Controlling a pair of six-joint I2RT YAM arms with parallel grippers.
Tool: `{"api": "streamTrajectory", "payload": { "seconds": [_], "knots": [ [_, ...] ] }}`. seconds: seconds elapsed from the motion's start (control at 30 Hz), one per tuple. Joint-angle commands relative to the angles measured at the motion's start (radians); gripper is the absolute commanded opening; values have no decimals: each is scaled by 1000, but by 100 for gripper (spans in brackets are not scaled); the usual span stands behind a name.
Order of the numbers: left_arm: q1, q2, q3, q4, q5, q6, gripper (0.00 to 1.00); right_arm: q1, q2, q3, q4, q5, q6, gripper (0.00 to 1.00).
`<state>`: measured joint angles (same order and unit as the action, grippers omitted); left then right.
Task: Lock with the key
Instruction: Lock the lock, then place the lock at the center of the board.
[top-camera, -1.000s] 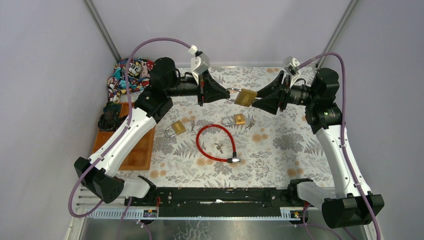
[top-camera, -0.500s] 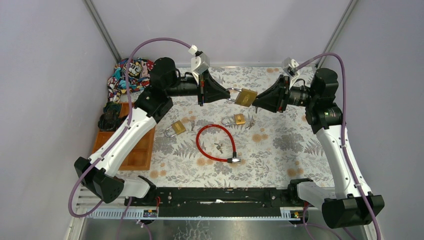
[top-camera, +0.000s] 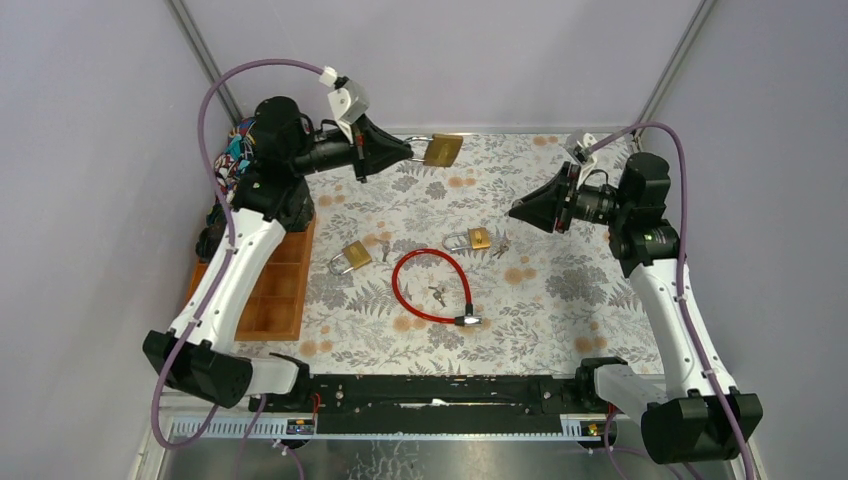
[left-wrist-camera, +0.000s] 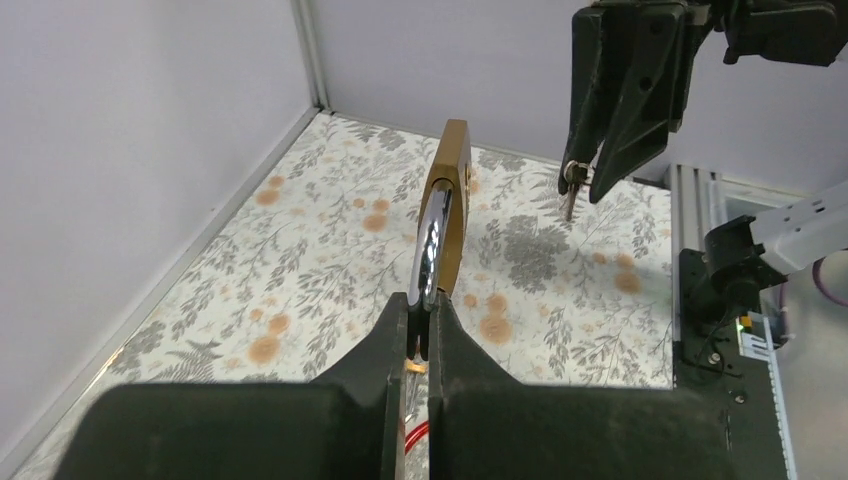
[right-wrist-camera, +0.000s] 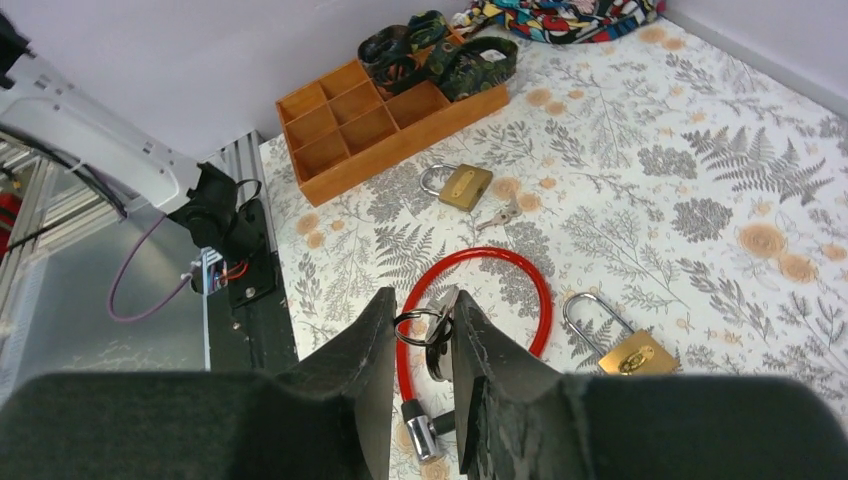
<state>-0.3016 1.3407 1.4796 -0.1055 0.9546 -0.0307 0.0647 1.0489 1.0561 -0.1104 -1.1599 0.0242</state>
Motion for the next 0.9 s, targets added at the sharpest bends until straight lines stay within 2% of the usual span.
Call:
{"api": "streamTrajectory", "payload": {
  "seconds": [0.0, 0.1, 0.17, 0.27, 0.4, 0.47, 0.57, 0.73, 0.87],
  "knots": [
    [52, -95, -15, 9, -29, 54, 0, -2, 16, 11, 54, 45, 33, 0],
    [59, -144, -105, -122, -90, 80, 0, 24, 30, 0, 3, 76, 53, 0],
    [59, -187, -199, -264, -91, 175, 0, 97, 28, -37, 9, 138, 77, 0],
    [59, -228, -314, -536, -100, 481, 0, 276, 74, -68, 13, 237, 122, 0],
    [59, -248, -415, -883, -130, 957, 0, 525, 221, -95, 99, 343, 221, 0],
    [59, -208, -438, -1048, -169, 1155, 0, 636, 328, -82, 155, 380, 254, 0],
    [63, -98, -424, -1308, -248, 1370, 0, 728, 455, -70, 255, 352, 360, 0],
    [84, -55, -486, -1332, -340, 1491, 0, 814, 660, -11, 324, 307, 456, 0],
    [84, -20, -554, -1255, -365, 1444, 0, 854, 825, 74, 365, 287, 522, 0]
  ]
}}
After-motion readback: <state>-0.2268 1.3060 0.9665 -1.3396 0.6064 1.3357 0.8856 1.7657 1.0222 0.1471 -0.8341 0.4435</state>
